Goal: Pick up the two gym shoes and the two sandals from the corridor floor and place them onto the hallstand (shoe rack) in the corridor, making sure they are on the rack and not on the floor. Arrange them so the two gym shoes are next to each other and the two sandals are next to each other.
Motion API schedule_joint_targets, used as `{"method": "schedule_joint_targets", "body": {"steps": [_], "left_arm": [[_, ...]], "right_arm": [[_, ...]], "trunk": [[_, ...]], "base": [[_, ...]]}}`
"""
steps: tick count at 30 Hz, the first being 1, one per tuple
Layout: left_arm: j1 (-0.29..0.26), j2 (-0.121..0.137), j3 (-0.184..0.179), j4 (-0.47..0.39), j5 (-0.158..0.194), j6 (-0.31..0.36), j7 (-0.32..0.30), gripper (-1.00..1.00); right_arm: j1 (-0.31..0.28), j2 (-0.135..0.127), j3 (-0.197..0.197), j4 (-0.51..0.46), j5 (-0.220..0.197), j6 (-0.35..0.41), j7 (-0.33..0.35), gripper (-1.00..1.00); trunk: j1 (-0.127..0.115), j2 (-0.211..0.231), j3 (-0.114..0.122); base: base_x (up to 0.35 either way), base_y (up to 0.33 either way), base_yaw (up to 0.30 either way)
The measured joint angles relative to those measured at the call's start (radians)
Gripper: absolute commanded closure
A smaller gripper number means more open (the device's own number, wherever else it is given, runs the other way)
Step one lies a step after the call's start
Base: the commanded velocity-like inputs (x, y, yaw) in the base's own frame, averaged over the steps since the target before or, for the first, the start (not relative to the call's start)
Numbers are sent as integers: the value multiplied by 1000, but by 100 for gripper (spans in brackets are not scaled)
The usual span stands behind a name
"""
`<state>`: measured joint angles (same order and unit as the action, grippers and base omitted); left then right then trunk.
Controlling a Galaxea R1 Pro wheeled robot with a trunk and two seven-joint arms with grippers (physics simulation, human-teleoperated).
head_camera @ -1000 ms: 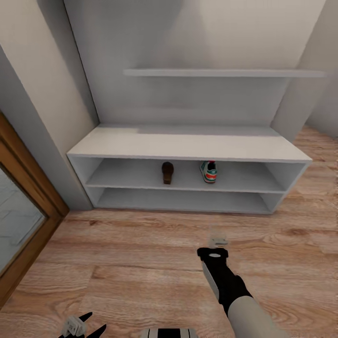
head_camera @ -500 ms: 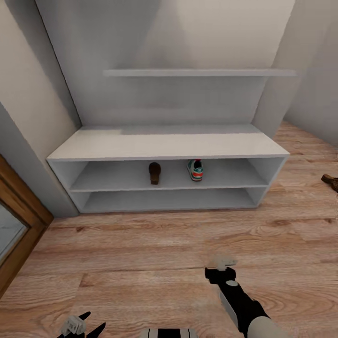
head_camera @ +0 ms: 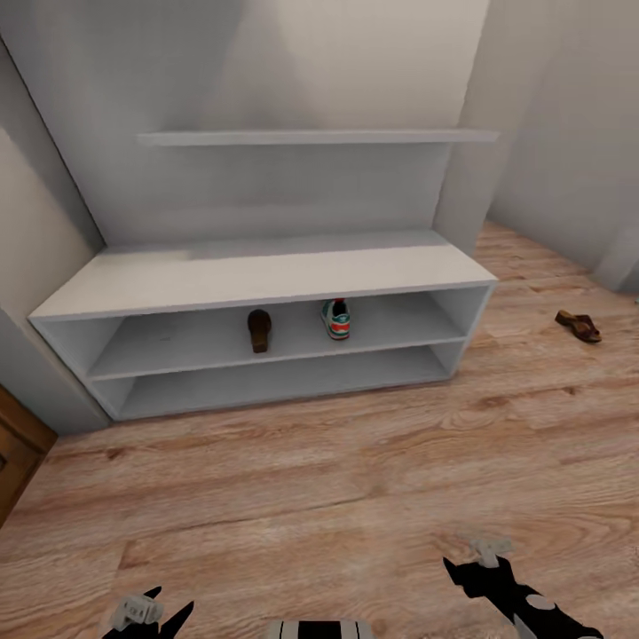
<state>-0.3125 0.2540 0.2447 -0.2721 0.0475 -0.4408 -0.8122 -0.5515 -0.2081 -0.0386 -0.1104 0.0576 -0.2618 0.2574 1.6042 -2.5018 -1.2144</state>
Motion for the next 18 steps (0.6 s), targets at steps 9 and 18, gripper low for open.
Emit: {"method": "schedule_joint_targets", "body": {"steps": [9,18], "left_arm": [[0,1,17,1,0,1,4,-100],[0,-4,48,1,-1,1,42,-100]], "right_arm": [[36,-79,-79,73,-119,-54,144,-100],[43,-88,-83,76,-169,-56,151,-100]], "trunk": [[-1,1,12],[-15,23,44]], "base": [[0,0,-298],[0,0,-300]]}}
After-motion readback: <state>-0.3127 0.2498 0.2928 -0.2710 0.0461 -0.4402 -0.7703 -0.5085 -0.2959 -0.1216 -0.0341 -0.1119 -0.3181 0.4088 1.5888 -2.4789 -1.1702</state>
